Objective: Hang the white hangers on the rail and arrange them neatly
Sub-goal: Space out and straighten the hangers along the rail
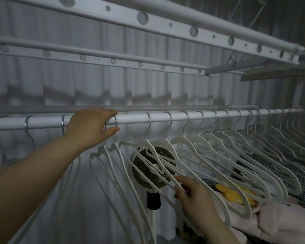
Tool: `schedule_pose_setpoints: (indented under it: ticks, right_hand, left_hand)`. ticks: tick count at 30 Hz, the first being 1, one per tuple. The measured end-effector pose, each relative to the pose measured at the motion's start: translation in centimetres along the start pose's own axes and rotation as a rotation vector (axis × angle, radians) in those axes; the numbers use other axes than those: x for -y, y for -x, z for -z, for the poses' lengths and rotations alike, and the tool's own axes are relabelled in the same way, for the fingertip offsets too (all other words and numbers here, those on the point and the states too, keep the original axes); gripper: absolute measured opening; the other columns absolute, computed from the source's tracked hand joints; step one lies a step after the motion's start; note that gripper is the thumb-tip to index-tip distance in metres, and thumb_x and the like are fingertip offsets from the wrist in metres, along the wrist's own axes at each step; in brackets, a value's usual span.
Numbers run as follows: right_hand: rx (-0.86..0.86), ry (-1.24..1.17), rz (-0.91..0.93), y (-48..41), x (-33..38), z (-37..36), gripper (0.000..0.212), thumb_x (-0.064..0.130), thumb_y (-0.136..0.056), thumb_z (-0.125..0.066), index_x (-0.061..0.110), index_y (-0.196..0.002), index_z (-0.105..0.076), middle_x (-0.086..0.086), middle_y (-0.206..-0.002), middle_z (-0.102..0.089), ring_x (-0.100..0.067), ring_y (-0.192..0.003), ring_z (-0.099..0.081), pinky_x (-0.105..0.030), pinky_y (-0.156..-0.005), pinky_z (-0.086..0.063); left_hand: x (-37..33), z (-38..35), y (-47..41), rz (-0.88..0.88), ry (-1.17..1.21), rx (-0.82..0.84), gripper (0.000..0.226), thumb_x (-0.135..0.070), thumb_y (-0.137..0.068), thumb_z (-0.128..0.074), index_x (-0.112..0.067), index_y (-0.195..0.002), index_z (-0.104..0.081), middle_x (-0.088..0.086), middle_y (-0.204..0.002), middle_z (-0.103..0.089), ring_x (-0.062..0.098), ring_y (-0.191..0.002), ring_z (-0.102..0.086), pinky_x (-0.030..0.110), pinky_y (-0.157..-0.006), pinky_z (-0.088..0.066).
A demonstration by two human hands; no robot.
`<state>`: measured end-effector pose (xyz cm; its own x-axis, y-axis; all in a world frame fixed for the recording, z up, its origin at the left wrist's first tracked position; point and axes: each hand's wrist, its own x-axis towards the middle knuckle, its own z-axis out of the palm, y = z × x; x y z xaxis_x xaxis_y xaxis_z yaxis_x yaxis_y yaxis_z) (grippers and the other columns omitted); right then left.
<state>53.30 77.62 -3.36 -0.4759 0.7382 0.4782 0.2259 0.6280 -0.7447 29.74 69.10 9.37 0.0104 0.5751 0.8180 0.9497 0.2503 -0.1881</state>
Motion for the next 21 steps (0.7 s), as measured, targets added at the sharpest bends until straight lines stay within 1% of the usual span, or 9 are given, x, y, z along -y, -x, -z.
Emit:
schedule_pose_setpoints:
  ticks: [2, 5, 8, 10, 13, 15, 17, 19, 21]
  right_hand:
    - [0.006, -0.008, 0.009, 0.0, -0.1, 0.0, 0.047, 0.008, -0.09, -0.051, 0.052, -0.074, -0.045, 0.044, -0.056, -0.055, 0.02, -0.064, -0.055, 0.0, -0.058, -0.041]
    - [-0.015, 0.071, 0.018, -0.1, -0.3, -0.1, 0.031, 0.012, -0.089, -0.052, 0.039, -0.099, -0.063, 0.015, -0.057, -0.061, 0.001, -0.064, -0.06, -0.006, -0.055, -0.042]
    - [-0.073, 0.277, 0.124, 0.1, 0.1, -0.4, 0.033, 0.023, -0.088, -0.053, 0.024, -0.12, -0.059, 0.014, -0.085, -0.064, -0.002, -0.084, -0.062, -0.008, -0.069, -0.043]
    - [-0.238, 0.532, 0.328, 0.4, 0.8, -0.5, 0.035, 0.032, -0.08, -0.051, 0.018, -0.11, -0.065, 0.007, -0.093, -0.069, -0.01, -0.093, -0.061, -0.016, -0.073, -0.049]
    - [-0.35, 0.308, 0.555, 1.0, 2.6, -1.7, 0.032, 0.034, -0.074, -0.048, 0.02, -0.099, -0.063, 0.002, -0.091, -0.068, -0.008, -0.092, -0.049, -0.01, -0.086, -0.038]
    - [-0.249, 0.118, 0.529, 1.3, 4.5, -2.8, 0.033, 0.037, -0.075, -0.047, 0.027, -0.105, -0.056, 0.004, -0.097, -0.066, -0.005, -0.093, -0.051, -0.006, -0.089, -0.035]
    - [-0.049, -0.01, 0.35, 1.7, 6.3, -3.9, 0.043, 0.044, -0.078, -0.048, 0.03, -0.119, -0.052, 0.007, -0.114, -0.062, -0.003, -0.105, -0.053, -0.016, -0.097, -0.041]
    - [0.174, -0.05, 0.141, 1.4, 6.7, -5.1, 0.045, 0.036, -0.086, -0.054, 0.029, -0.129, -0.044, 0.01, -0.126, -0.054, -0.006, -0.115, -0.051, -0.023, -0.102, -0.041]
    - [0.229, -0.061, 0.065, 1.1, 6.3, -6.3, 0.051, 0.03, -0.088, -0.055, 0.028, -0.135, -0.036, 0.011, -0.13, -0.049, -0.011, -0.114, -0.053, -0.027, -0.102, -0.041]
  left_hand:
    - [0.2, 0.0, 0.0, -0.007, -0.016, 0.005, 0.045, -0.037, -0.071, -0.07, -0.008, -0.105, -0.067, 0.017, -0.084, -0.071, 0.037, -0.075, -0.066, 0.04, -0.067, -0.05]
    - [0.1, 0.2, 0.1, -0.009, -0.016, 0.016, 0.049, -0.039, -0.071, -0.067, -0.007, -0.107, -0.066, 0.018, -0.087, -0.071, 0.037, -0.077, -0.067, 0.042, -0.069, -0.051]
    - [-0.2, 0.5, 0.2, 0.042, 0.007, 0.003, 0.057, -0.041, -0.074, -0.068, -0.008, -0.12, -0.059, 0.019, -0.104, -0.069, 0.038, -0.093, -0.064, 0.042, -0.08, -0.048]
    - [-0.2, 0.8, 0.4, 0.058, 0.008, 0.007, 0.06, -0.044, -0.074, -0.066, -0.008, -0.122, -0.057, 0.019, -0.107, -0.068, 0.037, -0.096, -0.063, 0.042, -0.083, -0.047]
    - [0.2, 1.2, 0.7, 0.027, -0.027, 0.032, 0.061, -0.052, -0.073, -0.053, -0.008, -0.113, -0.063, 0.018, -0.1, -0.07, 0.037, -0.089, -0.066, 0.041, -0.079, -0.048]
    - [0.3, 1.6, 0.6, 0.075, -0.025, 0.082, 0.05, -0.045, -0.079, -0.06, -0.012, -0.117, -0.06, 0.016, -0.108, -0.067, 0.035, -0.098, -0.062, 0.039, -0.084, -0.044]
    - [0.4, 1.8, 0.6, 0.099, -0.02, 0.126, 0.048, -0.038, -0.082, -0.061, -0.015, -0.123, -0.055, 0.013, -0.116, -0.063, 0.032, -0.106, -0.058, 0.036, -0.088, -0.04]
    - [0.6, 2.0, 0.7, 0.112, -0.029, 0.157, 0.05, -0.038, -0.083, -0.06, -0.016, -0.127, -0.052, 0.011, -0.12, -0.061, 0.031, -0.109, -0.056, 0.035, -0.089, -0.039]
    - [0.9, 2.2, 0.9, 0.12, -0.042, 0.177, 0.051, -0.038, -0.084, -0.058, -0.016, -0.13, -0.049, 0.011, -0.123, -0.06, 0.03, -0.111, -0.055, 0.035, -0.09, -0.039]
